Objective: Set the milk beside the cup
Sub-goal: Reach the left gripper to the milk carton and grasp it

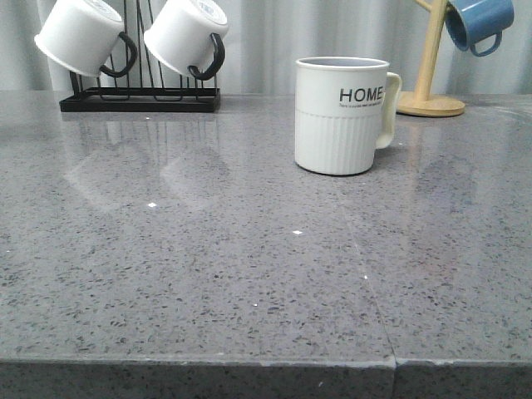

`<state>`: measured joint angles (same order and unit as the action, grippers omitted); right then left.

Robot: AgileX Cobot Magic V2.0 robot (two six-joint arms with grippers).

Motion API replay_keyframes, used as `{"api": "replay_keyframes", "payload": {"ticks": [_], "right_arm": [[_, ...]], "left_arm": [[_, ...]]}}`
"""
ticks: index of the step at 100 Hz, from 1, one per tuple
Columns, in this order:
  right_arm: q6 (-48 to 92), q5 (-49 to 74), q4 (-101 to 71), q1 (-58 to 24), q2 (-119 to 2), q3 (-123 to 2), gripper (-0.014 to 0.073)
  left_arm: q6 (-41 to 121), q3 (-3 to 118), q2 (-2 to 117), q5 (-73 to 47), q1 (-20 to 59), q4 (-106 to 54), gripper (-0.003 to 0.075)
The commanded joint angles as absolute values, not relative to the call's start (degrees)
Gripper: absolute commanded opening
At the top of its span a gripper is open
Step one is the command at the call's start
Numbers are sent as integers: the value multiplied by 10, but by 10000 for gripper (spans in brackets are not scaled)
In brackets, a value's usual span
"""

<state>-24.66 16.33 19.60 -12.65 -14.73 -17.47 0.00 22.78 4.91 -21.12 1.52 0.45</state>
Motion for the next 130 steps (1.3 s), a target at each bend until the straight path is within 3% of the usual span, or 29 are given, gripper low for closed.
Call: {"api": "replay_keyframes", "payload": {"ticks": [1,15,22,29,44,53,79,130], "right_arm": [[-247,124,199,-127,-151,-191,-66],[-247,124,199,-127,-151,-191,-66],[-247,124,199,-127,-151,-191,-66],[-247,124,199,-127,-151,-191,-66],[-247,124,199,-127,-151,-191,-66],[-247,124,199,-127,-151,-191,-66],[-247,124,199,-127,-151,-191,-66],[-247,124,199,-127,-151,-191,-66]], "left_arm": [[0,285,116,-213,19,7,-20],[0,334,205,-220,19,12,-13],[0,346,247,-205,19,13,46],[0,353,286,-184,19,13,161],[0,359,348,-133,18,16,540],[0,361,380,-97,18,17,657],[0,364,467,15,18,17,660],[0,456,630,69,-18,-16,661]]}}
